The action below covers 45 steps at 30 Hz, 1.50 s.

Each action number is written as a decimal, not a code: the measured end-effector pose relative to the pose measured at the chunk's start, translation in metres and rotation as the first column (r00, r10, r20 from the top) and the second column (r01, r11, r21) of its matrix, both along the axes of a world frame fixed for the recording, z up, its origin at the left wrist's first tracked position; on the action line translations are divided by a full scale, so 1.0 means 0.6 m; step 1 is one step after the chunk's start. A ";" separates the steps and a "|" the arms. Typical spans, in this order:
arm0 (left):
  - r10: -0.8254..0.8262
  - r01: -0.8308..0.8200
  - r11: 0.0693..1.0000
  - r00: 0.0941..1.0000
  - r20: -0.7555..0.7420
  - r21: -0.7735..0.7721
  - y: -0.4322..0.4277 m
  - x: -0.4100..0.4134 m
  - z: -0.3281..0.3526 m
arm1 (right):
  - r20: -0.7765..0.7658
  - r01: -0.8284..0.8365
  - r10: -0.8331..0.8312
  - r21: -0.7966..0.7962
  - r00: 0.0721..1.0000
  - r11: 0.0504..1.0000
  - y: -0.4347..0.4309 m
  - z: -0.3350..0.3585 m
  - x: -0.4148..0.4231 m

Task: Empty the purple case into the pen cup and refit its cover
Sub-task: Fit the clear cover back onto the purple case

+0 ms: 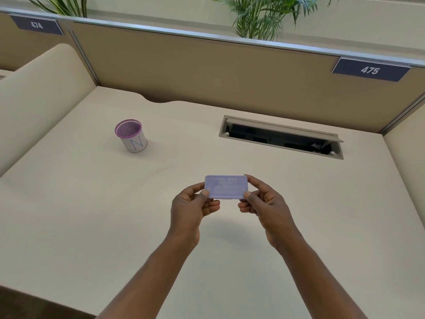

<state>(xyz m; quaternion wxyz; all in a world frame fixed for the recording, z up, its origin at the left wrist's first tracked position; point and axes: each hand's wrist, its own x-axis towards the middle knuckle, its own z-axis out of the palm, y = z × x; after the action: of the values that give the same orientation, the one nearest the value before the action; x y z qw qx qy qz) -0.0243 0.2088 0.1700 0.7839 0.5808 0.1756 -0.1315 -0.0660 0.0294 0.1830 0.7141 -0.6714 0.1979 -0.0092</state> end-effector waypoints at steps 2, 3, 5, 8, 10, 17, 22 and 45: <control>-0.087 0.080 0.991 0.994 0.064 0.106 0.001 0.001 0.000 | -0.014 -0.002 0.002 0.029 1.000 1.000 -0.006 0.000 0.000; -0.129 0.115 0.982 0.988 0.090 0.153 0.001 0.003 0.002 | -0.018 -0.005 0.006 0.036 1.000 0.999 -0.009 0.000 -0.001; -0.184 0.150 0.961 0.975 0.129 0.232 0.001 0.006 0.006 | -0.018 -0.017 0.017 0.032 1.000 0.999 -0.012 0.001 -0.002; -0.223 0.155 0.932 0.958 0.182 0.327 -0.001 0.012 0.006 | -0.009 -0.022 0.022 0.019 1.000 1.000 -0.013 0.000 -0.002; -0.258 0.163 0.909 0.943 0.212 0.384 -0.005 0.012 0.005 | -0.002 -0.017 0.017 0.004 1.000 1.000 -0.014 0.000 -0.003; -0.381 0.249 0.862 0.892 0.242 0.441 -0.008 0.010 0.012 | 0.042 -0.003 0.004 -0.016 0.999 1.000 -0.029 -0.006 -0.017; -0.420 0.120 0.832 0.774 0.474 0.541 -0.036 -0.011 0.027 | 0.005 0.069 -0.071 0.197 0.997 0.978 -0.044 -0.009 -0.025; -0.447 0.461 0.871 0.887 -0.116 0.166 -0.268 -0.069 -0.033 | -0.055 0.225 -0.222 0.387 0.974 0.894 -0.215 -0.061 -0.052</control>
<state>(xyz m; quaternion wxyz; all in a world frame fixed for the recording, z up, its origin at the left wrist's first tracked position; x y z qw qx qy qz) -0.0656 0.0483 0.1500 0.6653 0.6722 0.0746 -0.3162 -0.0973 -0.0993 0.1466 0.8268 -0.4885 0.2748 -0.0486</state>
